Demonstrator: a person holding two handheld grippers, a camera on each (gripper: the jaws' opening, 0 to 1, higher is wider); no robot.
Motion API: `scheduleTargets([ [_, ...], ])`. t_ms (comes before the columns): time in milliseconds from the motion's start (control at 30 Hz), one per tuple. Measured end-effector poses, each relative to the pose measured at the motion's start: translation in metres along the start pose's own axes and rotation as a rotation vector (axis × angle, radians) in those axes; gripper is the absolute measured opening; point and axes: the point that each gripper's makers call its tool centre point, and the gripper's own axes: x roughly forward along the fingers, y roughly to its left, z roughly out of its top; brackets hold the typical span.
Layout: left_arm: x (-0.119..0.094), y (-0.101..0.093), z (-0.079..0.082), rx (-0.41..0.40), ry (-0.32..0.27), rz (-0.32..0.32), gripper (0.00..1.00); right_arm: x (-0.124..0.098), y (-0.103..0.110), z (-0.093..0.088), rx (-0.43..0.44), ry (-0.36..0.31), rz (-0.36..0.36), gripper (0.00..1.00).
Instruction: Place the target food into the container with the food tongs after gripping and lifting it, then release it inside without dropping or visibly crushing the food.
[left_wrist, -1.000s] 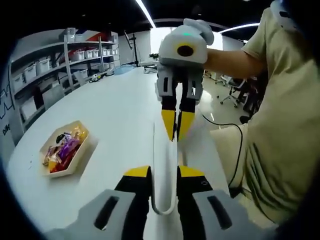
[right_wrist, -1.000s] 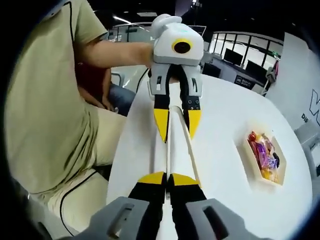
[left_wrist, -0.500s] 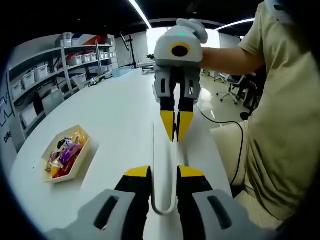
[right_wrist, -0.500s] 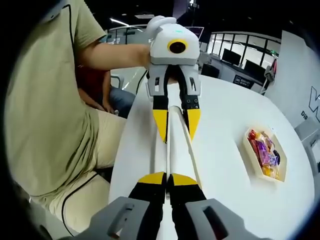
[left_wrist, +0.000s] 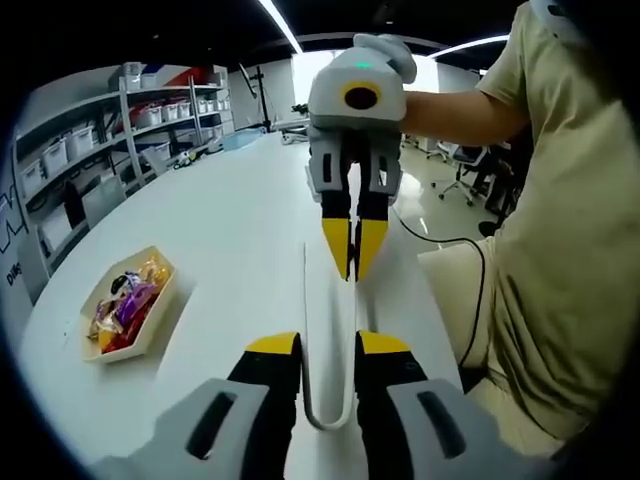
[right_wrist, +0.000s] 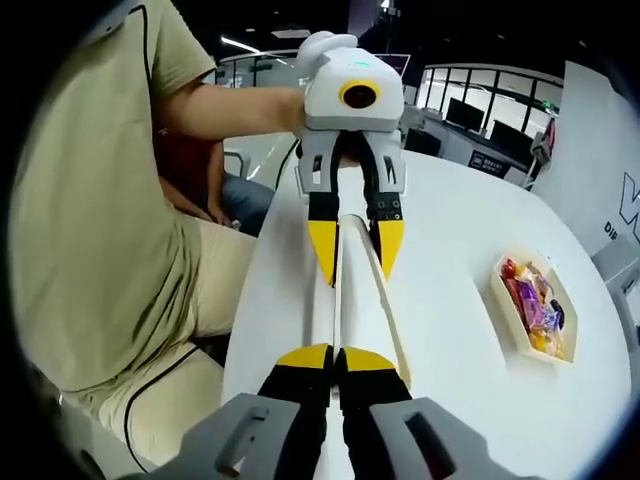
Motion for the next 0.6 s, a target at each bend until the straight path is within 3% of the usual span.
scheduleTargets([
  [600,-0.001,0.0066,-0.0061,0.029,0.036,0.033,0.19,-0.0001,-0.0054,-0.0054,0.029,-0.005,-0.01,0.0],
])
